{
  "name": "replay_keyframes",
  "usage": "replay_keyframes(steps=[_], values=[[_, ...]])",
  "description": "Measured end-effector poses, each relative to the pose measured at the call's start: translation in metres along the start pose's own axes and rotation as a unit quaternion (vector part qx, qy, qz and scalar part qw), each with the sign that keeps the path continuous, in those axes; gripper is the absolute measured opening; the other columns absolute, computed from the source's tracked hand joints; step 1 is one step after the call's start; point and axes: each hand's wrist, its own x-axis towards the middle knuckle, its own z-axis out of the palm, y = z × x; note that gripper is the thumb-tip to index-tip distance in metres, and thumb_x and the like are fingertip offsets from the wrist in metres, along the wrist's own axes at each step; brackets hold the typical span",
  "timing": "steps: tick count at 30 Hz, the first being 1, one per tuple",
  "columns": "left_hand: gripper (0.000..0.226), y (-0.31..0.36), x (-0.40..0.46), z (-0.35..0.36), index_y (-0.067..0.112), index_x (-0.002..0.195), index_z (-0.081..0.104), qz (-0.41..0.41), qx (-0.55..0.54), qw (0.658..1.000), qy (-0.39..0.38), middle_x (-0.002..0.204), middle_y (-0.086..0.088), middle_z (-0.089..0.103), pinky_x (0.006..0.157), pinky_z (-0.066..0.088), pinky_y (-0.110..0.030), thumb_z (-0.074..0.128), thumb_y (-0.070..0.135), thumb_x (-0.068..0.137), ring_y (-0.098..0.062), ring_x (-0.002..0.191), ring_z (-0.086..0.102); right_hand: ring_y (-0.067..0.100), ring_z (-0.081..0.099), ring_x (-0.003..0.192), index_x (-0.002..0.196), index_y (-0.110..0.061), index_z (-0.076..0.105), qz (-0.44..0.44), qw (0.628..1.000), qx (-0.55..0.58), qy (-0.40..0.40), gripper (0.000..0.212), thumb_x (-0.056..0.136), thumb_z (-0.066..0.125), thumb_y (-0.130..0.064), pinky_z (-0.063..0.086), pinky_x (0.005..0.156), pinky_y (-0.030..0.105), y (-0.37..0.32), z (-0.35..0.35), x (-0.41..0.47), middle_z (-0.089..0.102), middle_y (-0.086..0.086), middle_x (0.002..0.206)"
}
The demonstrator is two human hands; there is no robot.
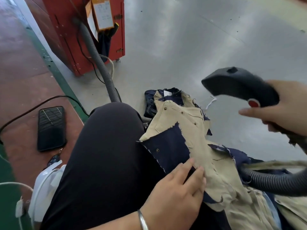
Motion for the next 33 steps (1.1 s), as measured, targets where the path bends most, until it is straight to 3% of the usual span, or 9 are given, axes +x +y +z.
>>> replay_keyframes(steps=[4, 7, 10, 14, 19, 22, 26, 31, 33], values=[[0.046, -0.011, 0.009, -0.003, 0.018, 0.112, 0.070, -0.030, 0.014, 0.999, -0.002, 0.122, 0.003, 0.065, 0.095, 0.049, -0.030, 0.031, 0.011, 0.090, -0.023, 0.118, 0.058, 0.002, 0.057, 0.036, 0.088, -0.048, 0.055, -0.048, 0.994, -0.086, -0.042, 0.051, 0.054, 0.062, -0.085, 0.051, 0.036, 0.030, 0.011, 0.019, -0.023, 0.064, -0.022, 0.058], [0.045, -0.015, 0.012, -0.002, 0.017, 0.117, 0.068, -0.025, -0.004, 0.999, -0.022, 0.125, 0.002, 0.062, 0.097, 0.047, -0.029, 0.037, 0.017, 0.084, -0.023, 0.121, 0.055, 0.004, 0.052, 0.039, 0.083, -0.046, 0.052, -0.060, 0.991, -0.118, -0.019, 0.058, 0.056, 0.046, -0.097, 0.052, 0.045, 0.031, 0.018, 0.023, -0.030, 0.061, -0.020, 0.063], [0.045, -0.015, 0.010, -0.001, 0.019, 0.116, 0.069, -0.024, -0.033, 0.999, -0.033, 0.125, 0.003, 0.063, 0.095, 0.047, -0.026, 0.039, 0.019, 0.081, -0.022, 0.121, 0.055, 0.015, 0.056, 0.045, 0.083, -0.045, 0.050, -0.059, 0.988, -0.145, -0.018, 0.053, 0.055, 0.054, -0.090, 0.053, 0.050, 0.034, 0.007, 0.021, -0.036, 0.060, -0.014, 0.058], [0.044, -0.018, 0.012, -0.001, 0.022, 0.114, 0.069, -0.013, -0.037, 0.998, -0.050, 0.125, 0.004, 0.063, 0.094, 0.049, -0.025, 0.046, 0.023, 0.077, -0.021, 0.121, 0.056, 0.009, 0.053, 0.046, 0.083, -0.055, 0.041, -0.071, 0.972, -0.214, -0.064, 0.037, 0.059, 0.061, -0.075, 0.049, 0.049, 0.033, -0.024, 0.040, -0.041, 0.058, -0.014, 0.055], [0.040, -0.019, 0.012, 0.003, 0.022, 0.117, 0.067, 0.002, -0.009, 0.998, -0.066, 0.127, 0.000, 0.062, 0.094, 0.049, -0.030, 0.051, 0.030, 0.081, -0.026, 0.123, 0.053, -0.003, 0.039, 0.056, 0.079, -0.042, 0.036, -0.072, 0.950, -0.290, -0.093, 0.037, 0.078, 0.064, -0.065, 0.025, 0.046, 0.022, -0.057, 0.066, -0.019, 0.046, -0.017, 0.066], [0.040, -0.020, 0.012, 0.002, 0.025, 0.120, 0.065, 0.004, 0.017, 0.997, -0.079, 0.130, 0.000, 0.059, 0.095, 0.049, -0.030, 0.049, 0.032, 0.084, -0.026, 0.126, 0.051, 0.011, 0.049, 0.062, 0.082, -0.034, 0.041, -0.098, 0.964, -0.231, -0.086, 0.038, 0.078, 0.071, -0.056, 0.031, 0.050, 0.028, -0.069, 0.075, 0.013, 0.049, -0.013, 0.073], [0.040, -0.018, 0.010, 0.004, 0.024, 0.123, 0.064, 0.008, 0.037, 0.997, -0.074, 0.131, -0.001, 0.058, 0.099, 0.046, -0.034, 0.048, 0.030, 0.087, -0.028, 0.127, 0.049, 0.028, 0.059, 0.079, 0.086, -0.029, 0.046, -0.091, 0.979, -0.172, -0.058, 0.038, 0.077, 0.078, -0.046, 0.051, 0.071, 0.041, -0.074, 0.076, 0.049, 0.060, 0.000, 0.083], [0.039, -0.017, 0.009, 0.006, 0.024, 0.120, 0.065, -0.010, 0.008, 0.999, -0.052, 0.130, 0.000, 0.059, 0.098, 0.046, -0.032, 0.062, 0.034, 0.083, -0.025, 0.127, 0.050, 0.016, 0.064, 0.044, 0.083, -0.031, 0.054, -0.066, 0.994, -0.086, -0.006, 0.037, 0.066, 0.076, -0.056, 0.056, 0.048, 0.040, -0.051, 0.032, 0.027, 0.062, 0.000, 0.056], [0.038, -0.017, 0.009, 0.006, 0.025, 0.119, 0.066, -0.014, 0.001, 0.999, -0.046, 0.130, 0.001, 0.059, 0.098, 0.047, -0.031, 0.063, 0.035, 0.083, -0.024, 0.127, 0.050, 0.006, 0.059, 0.036, 0.085, -0.042, 0.054, -0.069, 0.994, -0.089, -0.014, 0.043, 0.058, 0.072, -0.070, 0.055, 0.044, 0.040, -0.040, 0.022, 0.001, 0.065, -0.014, 0.056]])
